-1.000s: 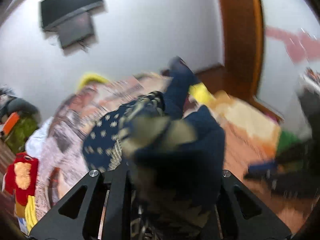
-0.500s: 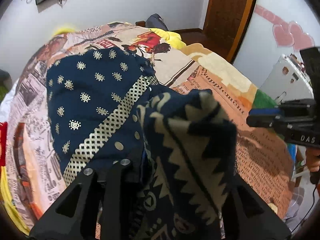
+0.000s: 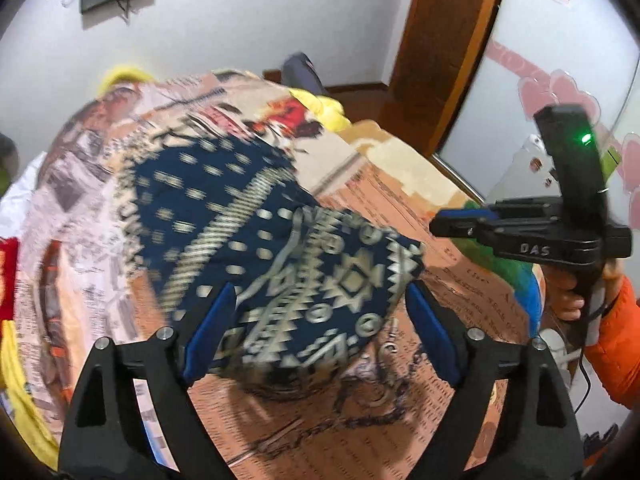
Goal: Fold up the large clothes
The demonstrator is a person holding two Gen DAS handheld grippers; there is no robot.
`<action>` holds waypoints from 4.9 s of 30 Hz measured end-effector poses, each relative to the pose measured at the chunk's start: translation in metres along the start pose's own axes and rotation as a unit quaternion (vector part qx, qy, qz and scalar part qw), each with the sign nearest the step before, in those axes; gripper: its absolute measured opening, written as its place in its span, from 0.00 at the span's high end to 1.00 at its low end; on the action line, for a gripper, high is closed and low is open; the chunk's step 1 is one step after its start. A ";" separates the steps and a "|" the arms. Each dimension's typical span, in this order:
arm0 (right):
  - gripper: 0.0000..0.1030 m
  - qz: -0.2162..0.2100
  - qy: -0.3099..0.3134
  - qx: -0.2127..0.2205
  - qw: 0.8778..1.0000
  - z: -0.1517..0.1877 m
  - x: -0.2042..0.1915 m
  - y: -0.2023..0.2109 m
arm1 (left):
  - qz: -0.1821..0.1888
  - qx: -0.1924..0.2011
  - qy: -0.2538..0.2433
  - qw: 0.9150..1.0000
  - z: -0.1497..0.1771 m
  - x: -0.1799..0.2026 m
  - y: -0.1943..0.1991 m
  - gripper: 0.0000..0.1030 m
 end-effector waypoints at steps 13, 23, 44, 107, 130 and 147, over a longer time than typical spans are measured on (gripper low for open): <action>0.91 -0.051 0.087 0.001 0.995 -0.066 -0.075 -0.048 | -0.101 -0.042 0.074 0.991 -0.002 -0.106 -0.067 0.09; 0.91 0.084 0.208 -0.066 0.972 -0.019 -0.040 -0.137 | -0.044 -0.068 0.108 0.991 0.026 -0.103 -0.134 0.00; 0.21 -0.048 -0.005 -0.010 0.999 -0.065 0.006 -0.078 | -0.104 -0.044 0.111 0.987 0.000 -0.125 -0.098 0.00; 0.23 -0.136 -0.074 -0.099 0.983 -0.056 0.027 -0.145 | 0.057 -0.122 0.204 0.970 0.011 -0.106 -0.148 0.00; 0.64 -0.183 -0.051 -0.087 0.978 -0.088 -0.005 -0.174 | 0.123 -0.108 0.238 0.957 -0.008 -0.095 -0.159 0.35; 0.65 -0.200 0.078 -0.034 0.976 -0.114 -0.169 -0.089 | 0.076 0.034 0.239 0.968 -0.007 -0.155 0.015 0.37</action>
Point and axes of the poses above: each gripper's, at about its wrist camera, not at the fingertips, and y roughly against the way its jaws point, x to its right, z to its underside, the point moved 6 cm from there along -y, roughly the way its jaws point, and after that the axes turned 14 degrees about -z, right-handed, at the moved point
